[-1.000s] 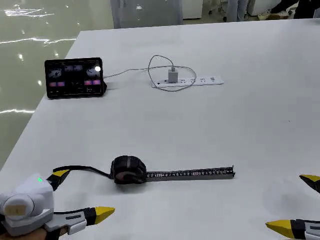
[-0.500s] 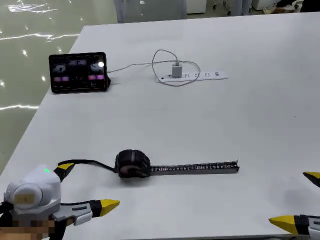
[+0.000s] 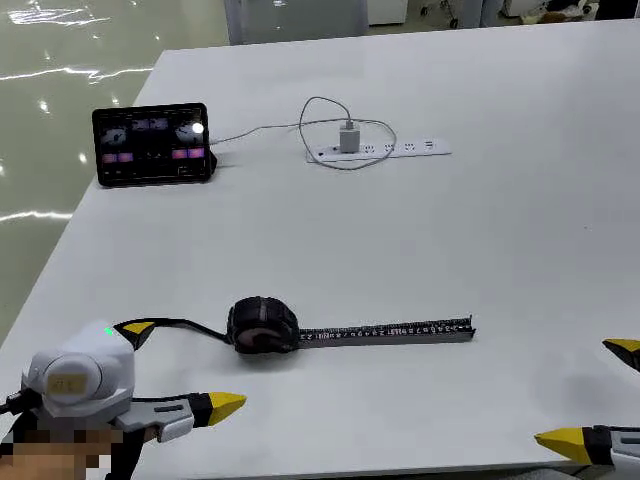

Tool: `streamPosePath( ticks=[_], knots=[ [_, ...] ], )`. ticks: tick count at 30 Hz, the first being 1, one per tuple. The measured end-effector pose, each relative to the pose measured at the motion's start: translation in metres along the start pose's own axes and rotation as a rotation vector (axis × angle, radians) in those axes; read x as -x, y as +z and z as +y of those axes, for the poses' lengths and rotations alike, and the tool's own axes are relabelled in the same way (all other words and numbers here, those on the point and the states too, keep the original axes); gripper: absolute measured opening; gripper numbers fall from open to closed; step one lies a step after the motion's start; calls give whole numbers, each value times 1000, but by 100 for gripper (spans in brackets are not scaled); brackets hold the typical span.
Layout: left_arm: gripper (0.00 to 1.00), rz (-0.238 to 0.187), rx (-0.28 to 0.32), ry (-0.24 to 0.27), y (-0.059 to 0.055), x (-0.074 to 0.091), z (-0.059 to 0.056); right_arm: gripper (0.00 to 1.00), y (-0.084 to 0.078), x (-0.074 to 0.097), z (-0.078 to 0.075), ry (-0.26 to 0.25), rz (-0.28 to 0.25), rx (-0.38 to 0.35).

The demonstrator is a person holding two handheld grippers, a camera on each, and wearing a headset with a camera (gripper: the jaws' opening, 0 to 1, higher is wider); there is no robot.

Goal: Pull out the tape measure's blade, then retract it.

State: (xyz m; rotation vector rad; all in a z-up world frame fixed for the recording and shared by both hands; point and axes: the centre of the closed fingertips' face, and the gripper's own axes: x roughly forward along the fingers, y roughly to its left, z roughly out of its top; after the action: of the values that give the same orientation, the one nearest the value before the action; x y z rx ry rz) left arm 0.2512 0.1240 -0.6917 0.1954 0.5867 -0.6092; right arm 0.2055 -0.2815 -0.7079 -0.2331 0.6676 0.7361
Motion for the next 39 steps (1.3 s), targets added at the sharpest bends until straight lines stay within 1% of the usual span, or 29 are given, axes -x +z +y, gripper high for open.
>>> streamPosePath(
  ticks=[2,4,8,13,15,17,18,20,22,24,28,31,33,36,38,39],
  knots=[
    [99,0,-4,4,3,-1,-1,99,1,0,0,1,1,0],
    [99,-1,-20,13,5,-2,-1,99,3,0,0,2,0,5],
    [99,-1,-16,1,9,-4,-4,99,7,0,-2,5,-4,5],
    [99,-12,-12,-11,17,-7,-11,99,9,1,-4,11,8,24],
    [99,1,-9,-16,17,-9,-14,99,10,1,-4,13,11,30],
    [99,5,-7,-17,19,-11,-16,99,11,0,-6,16,16,42],
    [99,3,-6,-20,21,-12,-18,99,12,0,-6,23,17,60],
    [99,4,0,-25,23,-15,-20,99,14,0,-10,17,19,133],
    [99,14,-9,-29,24,-17,-22,99,15,0,-8,29,22,126],
    [99,28,-9,-43,24,-20,-25,99,16,-1,-9,37,34,127],
    [99,17,16,-51,28,-24,-28,99,19,-3,-11,49,49,146],
    [99,17,4,-35,30,-29,-28,99,23,-5,-12,61,57,170],
    [99,9,9,-29,34,-32,-30,99,24,-7,-12,75,72,189],
    [99,11,11,-19,39,-37,-33,99,27,-9,-13,86,86,214],
    [99,4,14,-11,42,-41,-33,99,30,-11,-14,95,91,224],
    [99,11,17,-1,43,-44,-33,99,31,-11,-14,102,96,232]
  ],
)
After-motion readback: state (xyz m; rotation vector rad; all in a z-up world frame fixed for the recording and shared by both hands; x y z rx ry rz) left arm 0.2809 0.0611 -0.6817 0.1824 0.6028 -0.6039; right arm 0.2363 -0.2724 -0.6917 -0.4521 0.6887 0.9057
